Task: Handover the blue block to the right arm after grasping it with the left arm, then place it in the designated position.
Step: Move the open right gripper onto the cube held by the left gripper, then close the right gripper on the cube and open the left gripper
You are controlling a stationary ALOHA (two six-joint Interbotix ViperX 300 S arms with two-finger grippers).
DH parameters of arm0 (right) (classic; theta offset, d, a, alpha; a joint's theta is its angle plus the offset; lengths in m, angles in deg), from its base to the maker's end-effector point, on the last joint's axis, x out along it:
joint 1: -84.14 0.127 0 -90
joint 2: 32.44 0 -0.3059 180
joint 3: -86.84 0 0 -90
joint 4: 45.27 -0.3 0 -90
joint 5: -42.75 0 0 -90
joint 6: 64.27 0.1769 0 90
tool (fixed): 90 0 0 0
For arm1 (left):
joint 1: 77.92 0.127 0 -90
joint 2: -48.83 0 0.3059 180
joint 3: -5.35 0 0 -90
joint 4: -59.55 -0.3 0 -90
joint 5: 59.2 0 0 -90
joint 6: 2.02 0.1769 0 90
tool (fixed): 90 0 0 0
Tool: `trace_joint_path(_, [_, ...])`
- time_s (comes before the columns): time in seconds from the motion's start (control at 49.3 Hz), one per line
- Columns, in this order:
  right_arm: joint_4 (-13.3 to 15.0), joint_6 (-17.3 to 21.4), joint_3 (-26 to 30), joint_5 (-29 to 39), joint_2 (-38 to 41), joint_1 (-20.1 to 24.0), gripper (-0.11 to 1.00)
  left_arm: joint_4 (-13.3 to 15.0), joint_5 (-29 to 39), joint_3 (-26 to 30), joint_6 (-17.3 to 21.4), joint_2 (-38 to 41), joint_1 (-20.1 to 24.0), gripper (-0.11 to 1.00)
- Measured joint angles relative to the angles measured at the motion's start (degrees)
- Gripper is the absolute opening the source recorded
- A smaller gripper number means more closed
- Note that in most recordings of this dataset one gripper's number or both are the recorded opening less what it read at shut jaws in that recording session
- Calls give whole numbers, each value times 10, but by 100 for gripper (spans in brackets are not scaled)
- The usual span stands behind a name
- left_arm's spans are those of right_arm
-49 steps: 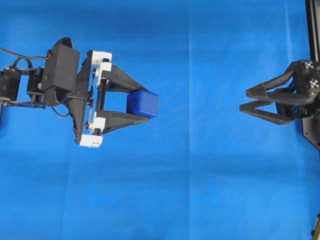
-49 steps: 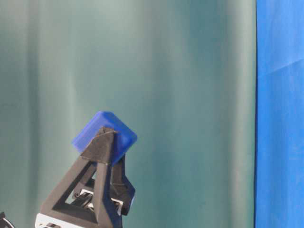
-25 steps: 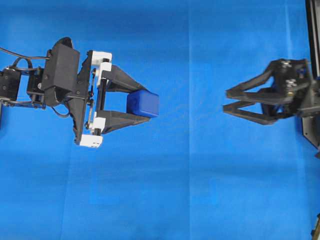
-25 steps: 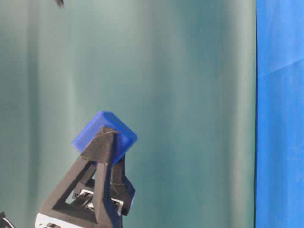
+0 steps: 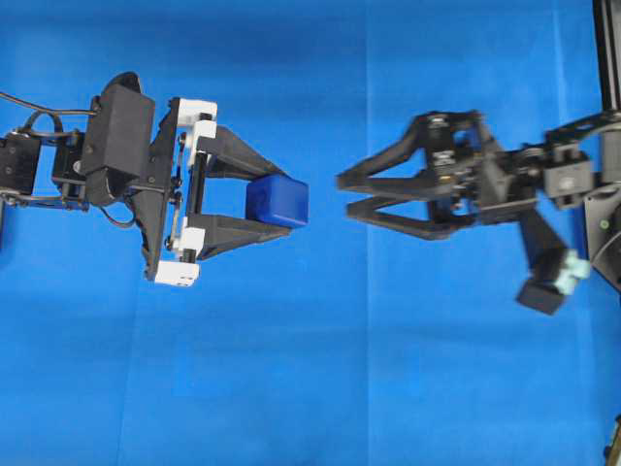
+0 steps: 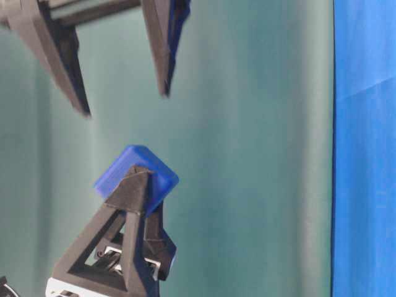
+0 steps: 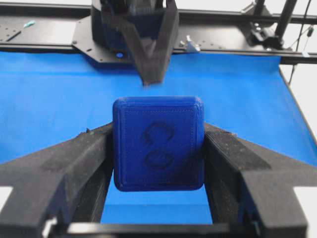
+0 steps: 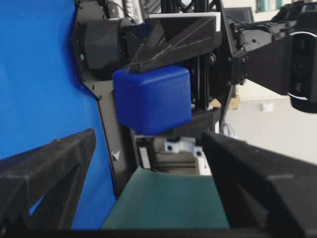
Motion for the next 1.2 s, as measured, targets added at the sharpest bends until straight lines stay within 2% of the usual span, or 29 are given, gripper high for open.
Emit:
trace_joint_path(0.446, [2, 1, 105, 0, 118, 1, 94, 0, 0, 0, 0, -1, 0, 46])
trace_joint_path(0.913, [2, 0, 120, 3, 130, 5, 94, 0, 1, 0, 0, -2, 0, 46])
trace_joint_path(0.973, [3, 0, 120, 7, 130, 5, 90, 0, 0, 0, 0, -3, 0, 46])
trace_joint_path(1.014, [3, 1, 120, 15, 130, 6, 83, 0, 0, 0, 0, -2, 0, 46])
trace_joint_path(1.136, [3, 0, 121, 44, 130, 9, 52, 0, 0, -1, -1, -2, 2, 46])
trace_joint_path(1.197, [3, 1, 124, 55, 130, 10, 52, 1, 0, -1, 0, -2, 2, 46])
